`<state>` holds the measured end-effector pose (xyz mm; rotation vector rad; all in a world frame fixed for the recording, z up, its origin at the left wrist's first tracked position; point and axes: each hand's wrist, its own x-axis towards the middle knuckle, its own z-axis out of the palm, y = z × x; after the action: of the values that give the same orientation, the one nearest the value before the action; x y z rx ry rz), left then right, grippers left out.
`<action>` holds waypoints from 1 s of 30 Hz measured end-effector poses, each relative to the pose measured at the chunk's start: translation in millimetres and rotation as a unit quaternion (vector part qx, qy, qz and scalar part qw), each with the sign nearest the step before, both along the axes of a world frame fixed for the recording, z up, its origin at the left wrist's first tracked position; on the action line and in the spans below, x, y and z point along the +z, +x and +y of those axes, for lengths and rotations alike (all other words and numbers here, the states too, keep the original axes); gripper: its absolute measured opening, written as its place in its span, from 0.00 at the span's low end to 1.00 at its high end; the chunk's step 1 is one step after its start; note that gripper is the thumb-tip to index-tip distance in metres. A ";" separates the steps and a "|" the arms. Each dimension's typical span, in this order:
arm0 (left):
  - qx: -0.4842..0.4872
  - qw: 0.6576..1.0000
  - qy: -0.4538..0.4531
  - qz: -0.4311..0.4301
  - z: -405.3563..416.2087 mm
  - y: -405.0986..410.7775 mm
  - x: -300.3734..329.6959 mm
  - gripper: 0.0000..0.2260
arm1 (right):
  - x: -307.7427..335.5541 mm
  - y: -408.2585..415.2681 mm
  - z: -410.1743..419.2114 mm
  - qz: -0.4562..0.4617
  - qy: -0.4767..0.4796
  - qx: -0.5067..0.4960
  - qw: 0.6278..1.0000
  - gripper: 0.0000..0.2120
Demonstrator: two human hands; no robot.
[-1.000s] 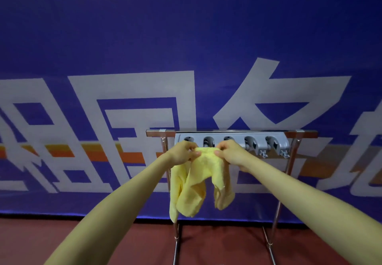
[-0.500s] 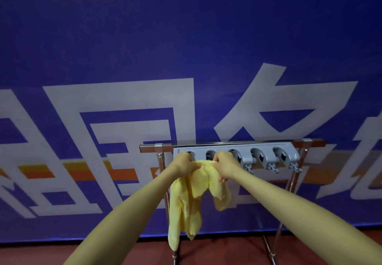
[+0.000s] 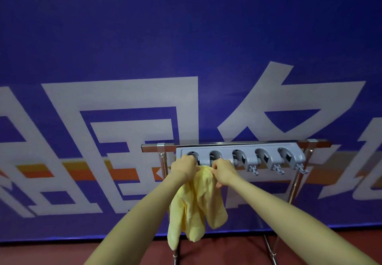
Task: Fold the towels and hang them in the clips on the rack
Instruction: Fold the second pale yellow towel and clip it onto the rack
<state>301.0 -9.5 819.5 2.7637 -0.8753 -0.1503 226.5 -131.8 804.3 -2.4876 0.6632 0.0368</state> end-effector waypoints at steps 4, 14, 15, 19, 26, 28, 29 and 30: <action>-0.050 0.997 0.013 -0.053 6.4 1.7 -5.8 0.09 | 1.8 -4.8 3.5 -0.010 -0.006 0.006 1.000 0.10; -0.083 0.982 0.035 -0.163 15.0 -9.7 -17.7 0.08 | -7.6 -19.9 11.9 -0.090 0.114 -0.060 0.988 0.04; -0.090 0.980 0.041 -0.173 15.2 -11.4 -18.3 0.08 | -8.6 -21.1 13.2 -0.095 0.123 -0.061 0.986 0.06; -0.120 0.971 0.055 -0.200 17.5 -17.7 -20.1 0.09 | -13.2 -26.7 15.8 -0.116 0.142 -0.047 0.982 0.08; -0.059 0.984 -0.153 -0.074 32.9 -20.3 -14.2 0.13 | -7.1 -39.8 3.4 -0.136 0.165 -0.043 0.976 0.09; -0.033 0.970 -0.236 -0.037 38.8 -30.4 -8.2 0.12 | -2.8 -46.9 3.3 -0.146 0.167 -0.042 0.974 0.09; -0.029 0.962 -0.269 -0.023 41.1 -35.7 -4.6 0.12 | 0.0 -51.1 3.9 -0.150 0.169 -0.041 0.973 0.09; -0.030 0.955 -0.294 -0.009 43.1 -40.9 -1.6 0.11 | 3.0 -55.9 4.7 -0.155 0.175 -0.039 0.972 0.09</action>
<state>260.1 33.6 817.9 2.1866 -0.8397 0.1116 170.6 -127.1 807.2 -2.0676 0.5643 -0.2405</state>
